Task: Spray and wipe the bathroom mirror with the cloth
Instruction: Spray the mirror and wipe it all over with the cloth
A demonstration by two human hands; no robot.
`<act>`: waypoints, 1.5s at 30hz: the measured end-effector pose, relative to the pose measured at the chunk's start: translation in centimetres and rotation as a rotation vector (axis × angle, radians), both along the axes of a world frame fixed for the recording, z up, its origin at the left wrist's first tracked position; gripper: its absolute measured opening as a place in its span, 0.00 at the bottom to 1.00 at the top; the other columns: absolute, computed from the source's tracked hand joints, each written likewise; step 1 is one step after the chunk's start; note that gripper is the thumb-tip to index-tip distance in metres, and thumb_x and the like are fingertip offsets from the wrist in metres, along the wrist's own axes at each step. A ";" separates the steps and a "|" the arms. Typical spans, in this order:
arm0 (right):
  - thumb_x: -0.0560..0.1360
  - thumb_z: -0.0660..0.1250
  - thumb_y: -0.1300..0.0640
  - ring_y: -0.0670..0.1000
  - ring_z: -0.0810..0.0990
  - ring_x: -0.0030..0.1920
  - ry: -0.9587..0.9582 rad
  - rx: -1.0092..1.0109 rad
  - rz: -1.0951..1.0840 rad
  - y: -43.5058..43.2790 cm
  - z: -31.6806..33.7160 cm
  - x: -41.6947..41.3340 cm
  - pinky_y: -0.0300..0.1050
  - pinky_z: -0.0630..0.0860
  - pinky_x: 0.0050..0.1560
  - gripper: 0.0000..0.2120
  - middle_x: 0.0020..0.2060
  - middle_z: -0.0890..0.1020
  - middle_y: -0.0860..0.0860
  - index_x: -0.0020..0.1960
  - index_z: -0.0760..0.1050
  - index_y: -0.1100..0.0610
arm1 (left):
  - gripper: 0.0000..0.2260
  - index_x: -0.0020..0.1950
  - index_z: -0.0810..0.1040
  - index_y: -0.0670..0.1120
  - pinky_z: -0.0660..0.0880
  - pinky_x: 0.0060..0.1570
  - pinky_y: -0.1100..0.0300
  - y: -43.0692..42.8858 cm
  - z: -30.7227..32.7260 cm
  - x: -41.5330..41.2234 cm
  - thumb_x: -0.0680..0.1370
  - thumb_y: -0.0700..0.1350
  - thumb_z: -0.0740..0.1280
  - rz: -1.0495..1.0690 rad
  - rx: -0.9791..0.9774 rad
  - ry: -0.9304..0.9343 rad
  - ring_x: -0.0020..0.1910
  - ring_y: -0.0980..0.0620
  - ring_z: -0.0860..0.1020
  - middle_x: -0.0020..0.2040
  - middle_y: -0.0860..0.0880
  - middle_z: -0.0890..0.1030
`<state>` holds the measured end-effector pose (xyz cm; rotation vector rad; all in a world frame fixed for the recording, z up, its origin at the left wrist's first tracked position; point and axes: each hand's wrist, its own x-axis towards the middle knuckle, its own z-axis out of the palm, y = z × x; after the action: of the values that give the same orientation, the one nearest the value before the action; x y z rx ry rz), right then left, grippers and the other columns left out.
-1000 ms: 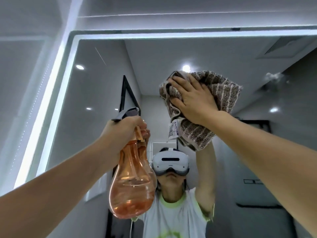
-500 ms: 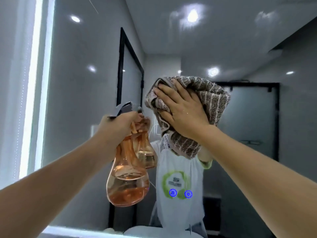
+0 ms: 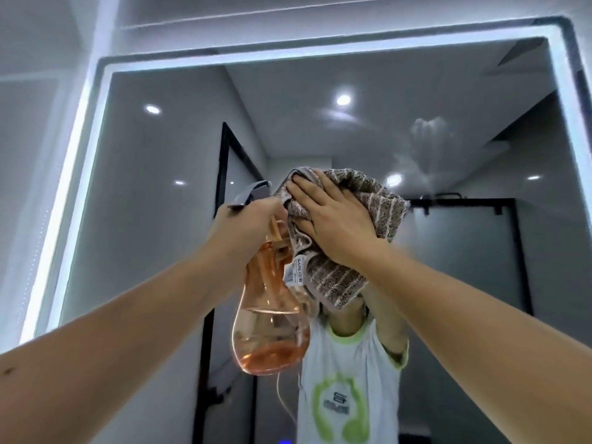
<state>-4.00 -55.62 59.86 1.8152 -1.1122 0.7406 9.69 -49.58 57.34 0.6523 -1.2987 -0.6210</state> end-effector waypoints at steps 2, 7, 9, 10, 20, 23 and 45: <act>0.79 0.46 0.44 0.46 0.38 0.74 -0.009 -0.009 0.009 0.1 0.4 -0.5 0.50 0.45 0.72 0.27 0.75 0.43 0.41 0.74 0.40 0.45 | 0.03 0.35 0.77 0.45 0.73 0.30 0.63 0.1 0.9 -0.6 0.69 0.40 0.66 0.011 -0.027 -0.011 0.36 0.50 0.78 0.34 0.47 0.79; 0.79 0.45 0.44 0.47 0.38 0.74 -0.136 -0.030 -0.028 0.9 1.7 -5.5 0.51 0.45 0.72 0.26 0.75 0.42 0.41 0.74 0.40 0.45 | 0.03 0.38 0.73 0.44 0.72 0.23 0.70 0.5 1.1 -3.2 0.72 0.39 0.65 -0.014 -0.024 -0.057 0.30 0.54 0.77 0.34 0.48 0.77; 0.80 0.46 0.45 0.47 0.38 0.74 -0.167 -0.043 -0.068 1.4 1.6 -8.1 0.51 0.46 0.73 0.26 0.75 0.42 0.42 0.74 0.40 0.45 | 0.02 0.40 0.73 0.44 0.71 0.20 0.70 0.4 0.9 -4.6 0.72 0.39 0.65 -0.035 -0.007 -0.052 0.24 0.58 0.78 0.33 0.48 0.77; 0.80 0.46 0.45 0.47 0.37 0.74 -0.180 -0.049 -0.081 1.7 1.5 -9.4 0.52 0.46 0.73 0.26 0.75 0.42 0.42 0.74 0.40 0.45 | 0.01 0.41 0.74 0.44 0.71 0.20 0.70 0.4 0.9 -5.5 0.73 0.40 0.65 -0.047 0.000 -0.051 0.21 0.60 0.77 0.33 0.48 0.77; 0.79 0.46 0.45 0.48 0.38 0.74 -0.236 -0.058 -0.171 3.6 1.0 -18.4 0.49 0.47 0.73 0.26 0.75 0.42 0.42 0.74 0.40 0.47 | 0.02 0.41 0.75 0.40 0.72 0.20 0.68 0.4 1.4 -11.6 0.71 0.38 0.65 -0.144 0.045 0.035 0.19 0.58 0.76 0.32 0.46 0.77; 0.80 0.47 0.46 0.48 0.38 0.74 -0.238 -0.045 -0.164 3.8 0.7 -19.0 0.49 0.47 0.73 0.27 0.75 0.42 0.42 0.74 0.39 0.47 | 0.03 0.41 0.75 0.39 0.73 0.20 0.67 0.6 1.6 -12.6 0.72 0.38 0.65 -0.148 0.030 0.028 0.18 0.57 0.74 0.31 0.45 0.75; 0.79 0.46 0.45 0.48 0.36 0.74 -0.220 -0.031 -0.154 3.1 -0.6 -21.9 0.54 0.48 0.74 0.28 0.75 0.41 0.43 0.73 0.36 0.46 | 0.07 0.37 0.74 0.40 0.75 0.41 0.48 0.4 4.3 -17.9 0.63 0.42 0.61 -0.180 0.002 -0.178 0.36 0.43 0.74 0.33 0.43 0.74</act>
<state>-25.87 -52.49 59.30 1.6296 -1.3595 0.8757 -8.21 -49.20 61.63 0.6066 -1.5343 -0.7234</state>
